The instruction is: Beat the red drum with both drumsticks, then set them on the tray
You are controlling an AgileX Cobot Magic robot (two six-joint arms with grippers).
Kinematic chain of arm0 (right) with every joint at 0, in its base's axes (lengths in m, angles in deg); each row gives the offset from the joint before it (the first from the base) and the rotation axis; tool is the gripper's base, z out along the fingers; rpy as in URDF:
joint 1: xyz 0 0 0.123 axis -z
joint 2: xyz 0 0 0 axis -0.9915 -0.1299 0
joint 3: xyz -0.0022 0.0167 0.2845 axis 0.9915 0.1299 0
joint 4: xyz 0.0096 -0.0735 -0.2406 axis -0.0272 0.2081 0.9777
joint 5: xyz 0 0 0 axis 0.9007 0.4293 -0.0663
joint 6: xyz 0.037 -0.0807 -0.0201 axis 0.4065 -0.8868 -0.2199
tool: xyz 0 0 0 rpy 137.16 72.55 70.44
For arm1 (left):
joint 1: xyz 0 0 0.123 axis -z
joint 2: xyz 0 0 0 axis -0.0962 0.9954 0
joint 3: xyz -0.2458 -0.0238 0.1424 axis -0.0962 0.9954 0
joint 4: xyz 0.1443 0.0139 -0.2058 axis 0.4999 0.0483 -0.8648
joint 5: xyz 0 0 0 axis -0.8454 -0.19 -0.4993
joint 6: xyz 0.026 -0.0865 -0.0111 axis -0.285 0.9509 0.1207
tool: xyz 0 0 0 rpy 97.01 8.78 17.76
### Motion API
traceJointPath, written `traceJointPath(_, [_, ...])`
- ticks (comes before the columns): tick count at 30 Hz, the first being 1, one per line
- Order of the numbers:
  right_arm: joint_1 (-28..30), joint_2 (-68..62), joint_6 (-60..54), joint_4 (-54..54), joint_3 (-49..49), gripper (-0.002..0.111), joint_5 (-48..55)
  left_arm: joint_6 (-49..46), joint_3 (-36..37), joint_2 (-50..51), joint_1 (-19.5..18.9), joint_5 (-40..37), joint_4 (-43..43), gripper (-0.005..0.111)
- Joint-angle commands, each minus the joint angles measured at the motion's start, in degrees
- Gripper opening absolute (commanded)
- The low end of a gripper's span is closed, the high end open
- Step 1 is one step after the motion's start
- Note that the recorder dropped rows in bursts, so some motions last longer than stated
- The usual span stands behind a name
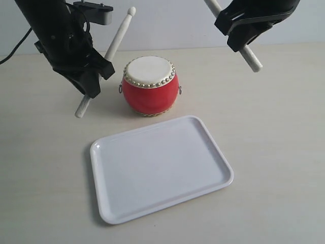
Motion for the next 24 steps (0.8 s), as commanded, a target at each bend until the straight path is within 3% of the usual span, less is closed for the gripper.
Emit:
traceJointPath(1, [-0.06,-3.61,-0.10,0.05,-0.14,0.000,-0.87,-0.14,-0.16,-0.95,0.23,-0.05,-0.35,0.000])
traceJointPath(13, [-0.06,-24.23,-2.71,-7.09,-0.03,0.000,-0.08,-0.14,-0.16,-0.95,0.23,-0.05,-0.35,0.000])
traceJointPath(24, [-0.06,-14.57,-2.50,-7.66,-0.03,0.000,-3.09,-0.52,-0.16,-0.95,0.23,-0.05,-0.35,0.000])
